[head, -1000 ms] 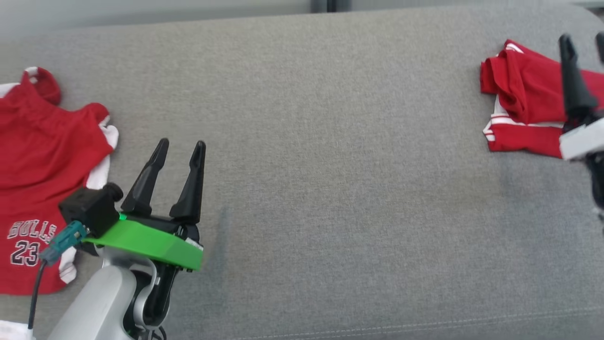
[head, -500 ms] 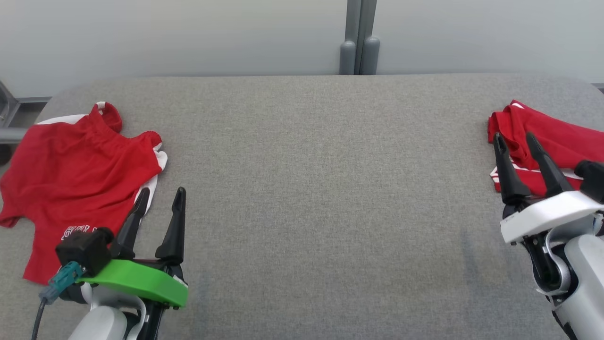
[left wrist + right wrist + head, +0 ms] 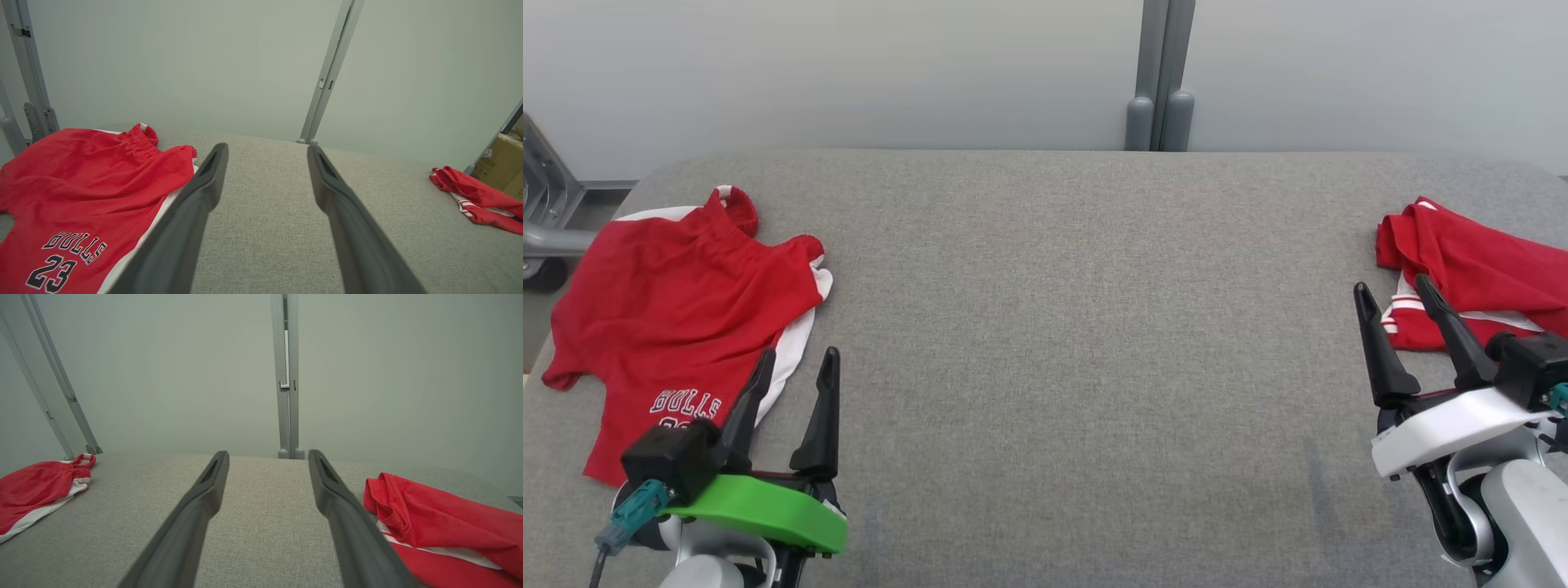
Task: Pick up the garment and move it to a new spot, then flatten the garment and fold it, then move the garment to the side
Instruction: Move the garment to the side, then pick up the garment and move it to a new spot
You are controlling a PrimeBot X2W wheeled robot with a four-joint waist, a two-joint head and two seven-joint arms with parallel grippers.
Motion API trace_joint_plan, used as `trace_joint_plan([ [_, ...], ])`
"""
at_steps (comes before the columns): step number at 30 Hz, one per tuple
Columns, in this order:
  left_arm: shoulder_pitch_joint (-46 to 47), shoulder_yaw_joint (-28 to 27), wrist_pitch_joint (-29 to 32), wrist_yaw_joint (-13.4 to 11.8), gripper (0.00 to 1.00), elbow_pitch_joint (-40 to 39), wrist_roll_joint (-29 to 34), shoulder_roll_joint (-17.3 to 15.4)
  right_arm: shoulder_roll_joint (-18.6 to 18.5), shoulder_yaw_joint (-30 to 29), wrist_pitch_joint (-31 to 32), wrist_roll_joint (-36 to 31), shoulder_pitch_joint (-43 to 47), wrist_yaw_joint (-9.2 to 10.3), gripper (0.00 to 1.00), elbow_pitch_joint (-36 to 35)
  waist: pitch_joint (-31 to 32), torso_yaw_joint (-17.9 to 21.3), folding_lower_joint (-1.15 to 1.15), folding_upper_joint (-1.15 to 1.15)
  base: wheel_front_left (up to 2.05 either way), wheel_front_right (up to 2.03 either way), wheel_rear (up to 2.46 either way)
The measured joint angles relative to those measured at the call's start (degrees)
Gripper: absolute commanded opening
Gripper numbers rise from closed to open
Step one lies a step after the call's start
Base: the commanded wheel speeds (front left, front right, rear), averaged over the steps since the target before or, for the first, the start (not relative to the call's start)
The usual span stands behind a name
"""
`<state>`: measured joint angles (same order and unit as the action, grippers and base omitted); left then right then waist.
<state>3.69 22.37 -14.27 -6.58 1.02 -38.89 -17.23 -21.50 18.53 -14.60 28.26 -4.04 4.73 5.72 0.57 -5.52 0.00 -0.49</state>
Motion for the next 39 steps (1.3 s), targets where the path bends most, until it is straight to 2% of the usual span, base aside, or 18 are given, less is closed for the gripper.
trace_joint_plan([
  [15, -0.60, -0.70, -0.01, -0.01, 1.00, -1.48, 2.08, 1.26, 1.45, -2.50, 0.00, -2.10, 3.71, 1.41, 1.00, -4.36, -0.70, 0.03, 0.00, 0.00, 0.00, 0.00, 0.00],
  [39, -1.43, -2.14, -0.16, -0.08, 1.00, -1.90, 3.93, 2.24, 2.10, -4.94, 0.00, -4.38, 6.30, 1.90, 1.00, -8.39, -1.97, 0.79, 0.00, 0.00, 0.00, 0.00, 0.00],
])
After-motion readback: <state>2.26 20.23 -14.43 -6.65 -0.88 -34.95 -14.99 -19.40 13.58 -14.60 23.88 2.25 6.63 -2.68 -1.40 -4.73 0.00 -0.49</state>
